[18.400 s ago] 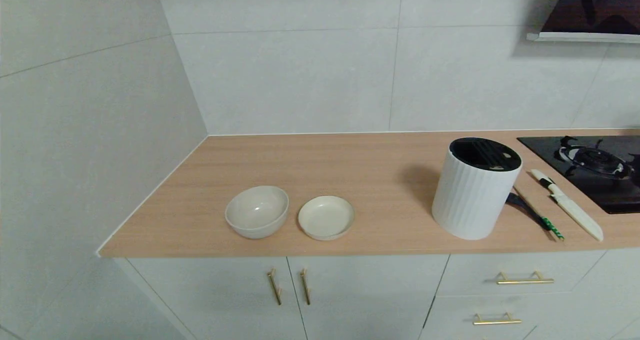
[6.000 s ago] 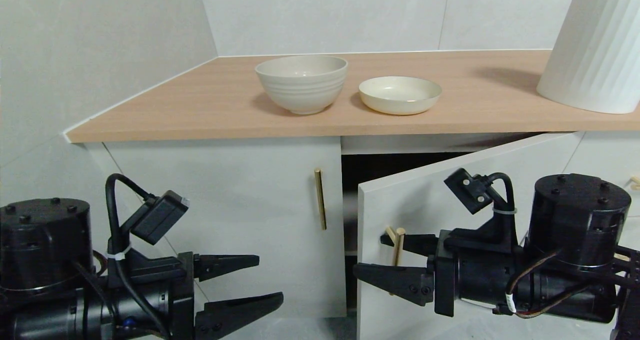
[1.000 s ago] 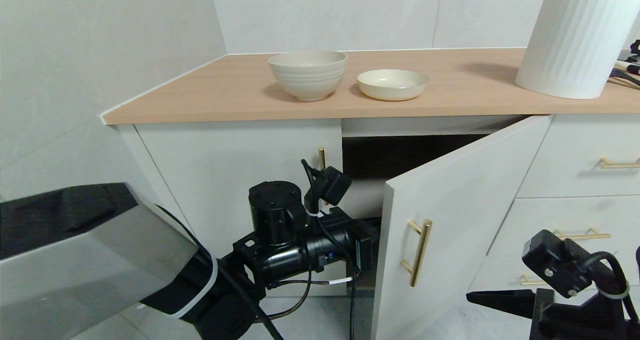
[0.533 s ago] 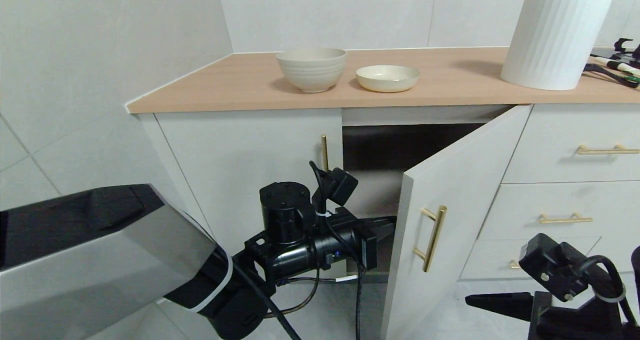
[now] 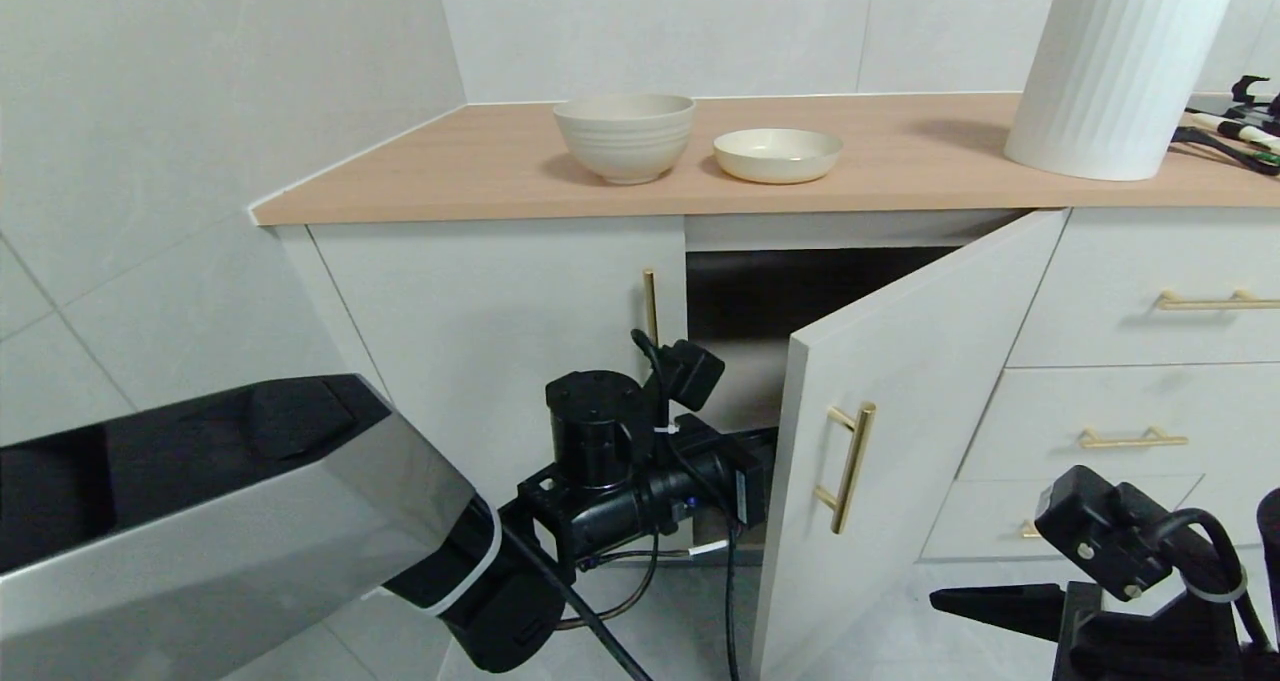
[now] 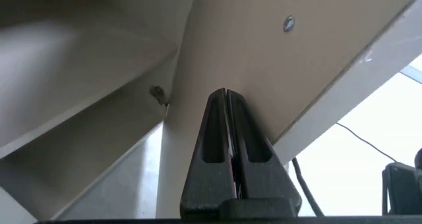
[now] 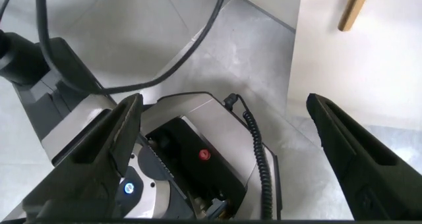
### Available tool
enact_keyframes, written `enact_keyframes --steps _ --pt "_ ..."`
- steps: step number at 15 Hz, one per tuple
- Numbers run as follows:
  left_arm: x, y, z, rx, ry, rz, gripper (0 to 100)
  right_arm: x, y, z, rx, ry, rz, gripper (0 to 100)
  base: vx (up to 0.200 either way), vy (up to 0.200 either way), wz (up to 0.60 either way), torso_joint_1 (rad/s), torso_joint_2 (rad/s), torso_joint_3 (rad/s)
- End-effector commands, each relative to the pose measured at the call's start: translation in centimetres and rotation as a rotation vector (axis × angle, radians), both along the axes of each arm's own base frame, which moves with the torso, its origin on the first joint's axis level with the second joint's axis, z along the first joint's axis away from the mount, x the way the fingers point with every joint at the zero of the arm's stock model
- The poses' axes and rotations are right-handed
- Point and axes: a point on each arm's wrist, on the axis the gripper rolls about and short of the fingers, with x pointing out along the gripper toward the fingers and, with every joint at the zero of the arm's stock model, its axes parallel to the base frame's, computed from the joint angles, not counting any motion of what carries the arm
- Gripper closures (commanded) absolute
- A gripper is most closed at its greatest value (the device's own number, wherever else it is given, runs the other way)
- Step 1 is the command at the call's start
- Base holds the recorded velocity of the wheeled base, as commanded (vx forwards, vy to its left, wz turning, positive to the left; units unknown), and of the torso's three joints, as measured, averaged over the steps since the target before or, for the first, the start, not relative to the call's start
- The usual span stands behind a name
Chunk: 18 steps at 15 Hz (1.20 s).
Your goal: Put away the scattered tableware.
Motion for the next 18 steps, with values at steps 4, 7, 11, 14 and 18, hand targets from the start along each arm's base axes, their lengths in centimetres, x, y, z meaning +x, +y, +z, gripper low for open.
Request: enact_keyframes --steps 4,7,11,14,18 --pt "-0.2 -0.7 -0.5 0.004 0.006 -0.016 100 -0.1 -0.1 0.1 0.006 -0.004 0.001 0 0.0 0.0 0.0 0.0 0.0 0.0" --pt "-0.6 -2.1 -0.9 0.006 0.008 -0.053 100 -0.4 -0.1 0.3 0.017 -0.011 0.016 0 0.0 0.0 0.0 0.0 0.0 0.0" --pt "-4.2 -6.6 -1.8 0.002 0.003 -0.201 100 -3.4 -1.7 1.7 0.157 -0.03 0.261 0 0.0 0.0 0.0 0.0 0.0 0.0" --pt "-8.7 -8.0 -0.7 -0.012 0.009 -0.442 100 -4.8 -3.1 2.2 0.232 -0.07 0.441 0 0.0 0.0 0.0 0.0 0.0 0.0" --pt "-7.3 -6.7 -1.3 0.002 0.018 -0.398 100 -4.8 -3.1 2.3 0.226 -0.093 0.443 0 0.0 0.0 0.0 0.0 0.0 0.0"
